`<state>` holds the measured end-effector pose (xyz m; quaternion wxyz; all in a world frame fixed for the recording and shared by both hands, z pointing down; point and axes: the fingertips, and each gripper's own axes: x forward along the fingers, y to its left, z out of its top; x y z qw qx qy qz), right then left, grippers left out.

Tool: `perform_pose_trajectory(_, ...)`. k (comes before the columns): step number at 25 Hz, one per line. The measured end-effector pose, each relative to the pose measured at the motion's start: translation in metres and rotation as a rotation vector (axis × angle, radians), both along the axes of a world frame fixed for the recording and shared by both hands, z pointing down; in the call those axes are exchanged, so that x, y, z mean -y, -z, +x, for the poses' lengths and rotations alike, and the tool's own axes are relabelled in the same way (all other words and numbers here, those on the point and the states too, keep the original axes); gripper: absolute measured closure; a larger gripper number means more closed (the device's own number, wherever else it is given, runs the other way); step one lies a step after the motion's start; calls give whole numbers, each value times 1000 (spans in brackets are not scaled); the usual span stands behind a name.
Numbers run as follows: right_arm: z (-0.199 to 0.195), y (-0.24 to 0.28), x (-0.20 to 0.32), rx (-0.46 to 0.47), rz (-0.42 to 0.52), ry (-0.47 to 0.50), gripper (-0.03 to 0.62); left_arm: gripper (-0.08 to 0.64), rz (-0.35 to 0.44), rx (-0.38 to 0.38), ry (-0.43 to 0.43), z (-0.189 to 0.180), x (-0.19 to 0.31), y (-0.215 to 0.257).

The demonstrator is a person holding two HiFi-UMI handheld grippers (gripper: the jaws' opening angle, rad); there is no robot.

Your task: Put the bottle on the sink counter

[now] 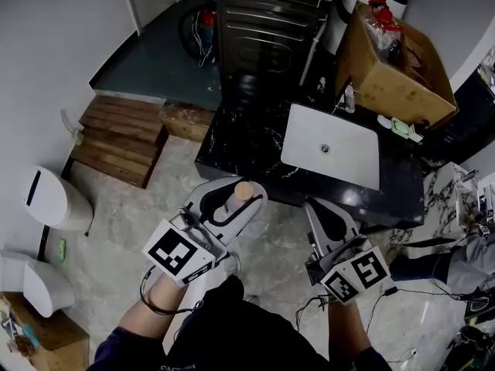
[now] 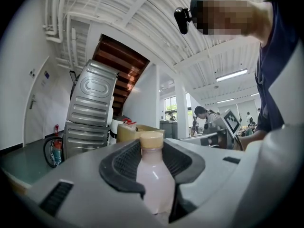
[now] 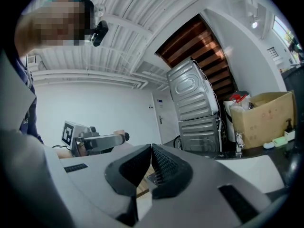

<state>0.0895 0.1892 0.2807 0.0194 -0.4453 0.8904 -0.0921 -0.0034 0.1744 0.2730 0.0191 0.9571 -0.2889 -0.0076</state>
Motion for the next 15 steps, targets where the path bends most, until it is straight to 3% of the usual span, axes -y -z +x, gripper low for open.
perform_pose_trajectory(15,-35,-3,106,-10,-18,-31,566,420,-12,1,-46,-32,105,-1)
